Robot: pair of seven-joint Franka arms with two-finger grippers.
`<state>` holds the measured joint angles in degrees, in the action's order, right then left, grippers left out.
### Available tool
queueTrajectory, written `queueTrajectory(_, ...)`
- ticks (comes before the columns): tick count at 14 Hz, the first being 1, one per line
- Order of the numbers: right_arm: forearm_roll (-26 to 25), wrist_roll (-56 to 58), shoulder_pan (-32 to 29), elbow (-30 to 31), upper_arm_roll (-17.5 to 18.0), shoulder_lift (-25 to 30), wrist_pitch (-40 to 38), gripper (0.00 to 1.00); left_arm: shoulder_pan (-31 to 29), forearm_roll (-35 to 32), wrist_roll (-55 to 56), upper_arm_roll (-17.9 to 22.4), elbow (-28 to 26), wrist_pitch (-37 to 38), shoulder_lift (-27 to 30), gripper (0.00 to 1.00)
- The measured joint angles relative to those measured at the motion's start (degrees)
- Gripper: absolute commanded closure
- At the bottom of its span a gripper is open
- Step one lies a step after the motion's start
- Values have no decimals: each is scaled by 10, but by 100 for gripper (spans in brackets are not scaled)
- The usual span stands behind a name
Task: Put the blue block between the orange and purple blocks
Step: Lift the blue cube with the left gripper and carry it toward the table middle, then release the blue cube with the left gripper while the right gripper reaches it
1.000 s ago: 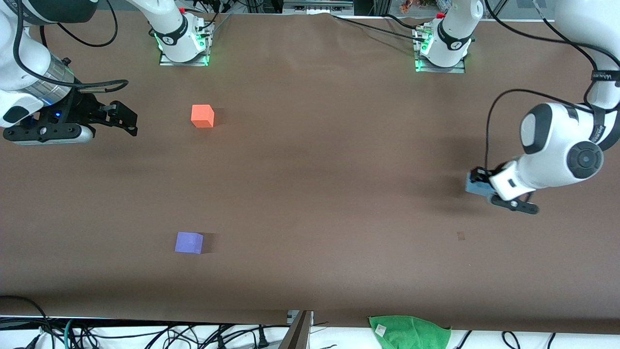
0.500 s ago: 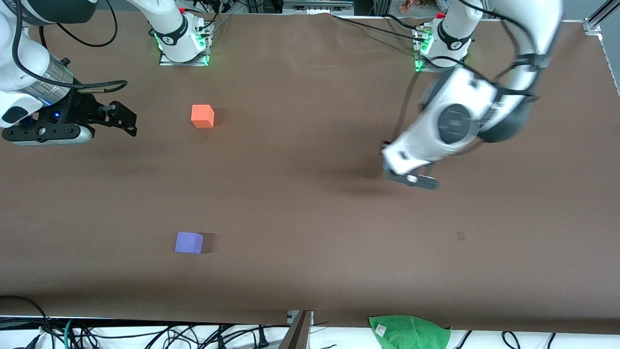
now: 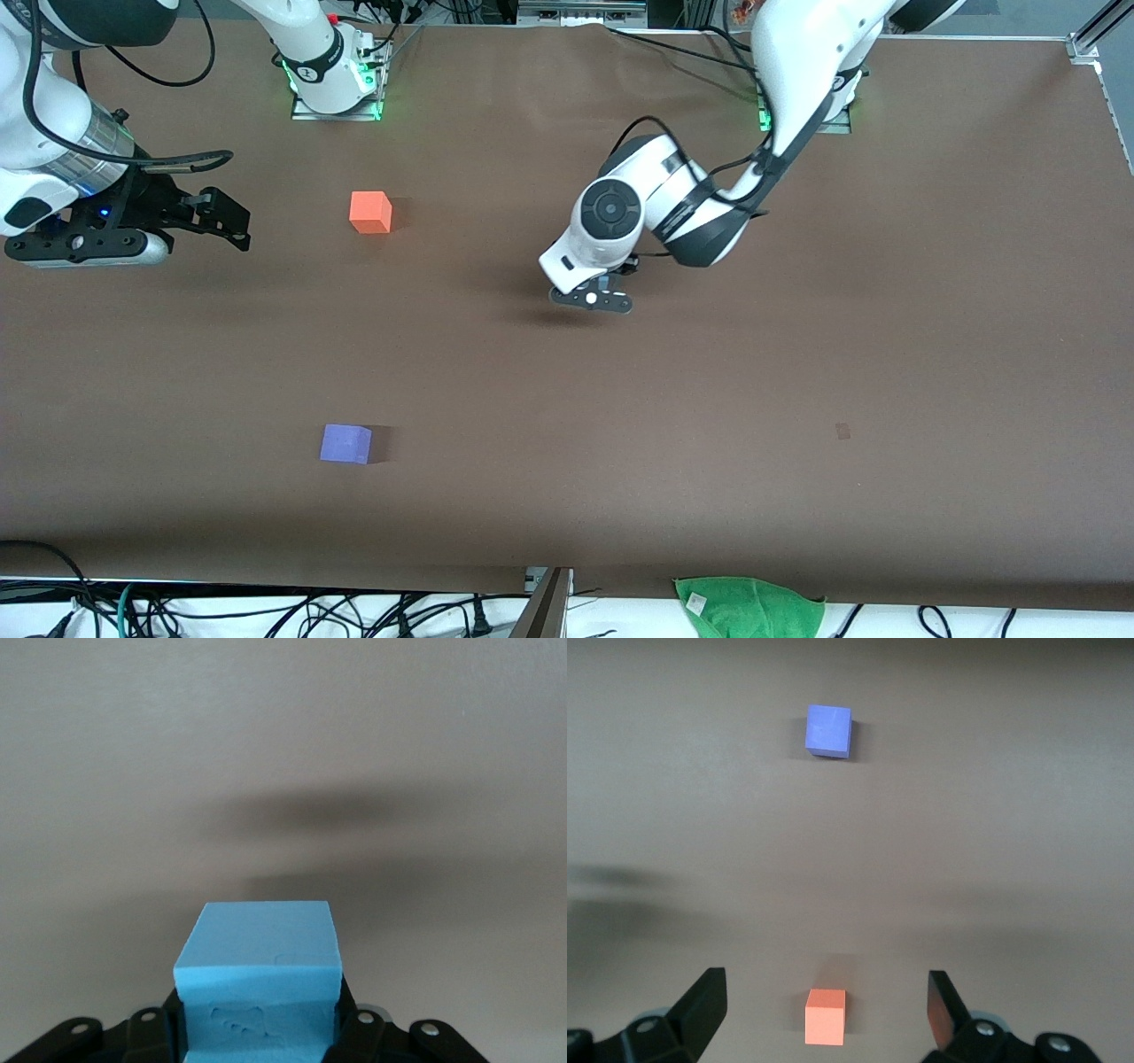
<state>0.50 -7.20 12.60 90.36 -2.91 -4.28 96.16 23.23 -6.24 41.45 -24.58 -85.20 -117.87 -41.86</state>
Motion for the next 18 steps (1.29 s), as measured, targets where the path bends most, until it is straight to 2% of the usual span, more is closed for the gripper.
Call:
queueTrajectory(2,0,0,1,0,1,0,0,0,26,-18,44,18,3,-41,-32,99)
queueTrajectory(3,0,0,1,0,2,0,0,0,40,-20,62,27,5,-56,-43,75)
queueTrajectory(4,0,0,2,0,2,-1,0,0,54,-21,77,36,6,-64,-51,11)
queueTrajectory(5,0,0,3,0,3,-1,0,0,67,-21,86,45,9,-67,-55,0)
queueTrajectory(10,1,0,3,1,4,-22,0,0,70,-24,90,60,33,-55,-43,0)
queueTrajectory(12,0,1,3,1,5,-36,0,0,69,-24,90,60,44,1,-11,0)
queueTrajectory(15,0,4,11,3,10,-61,0,0,58,-25,86,61,54,119,76,0)
queueTrajectory(18,1,1,52,3,18,-90,0,0,-20,1,-9,64,56,226,163,0)
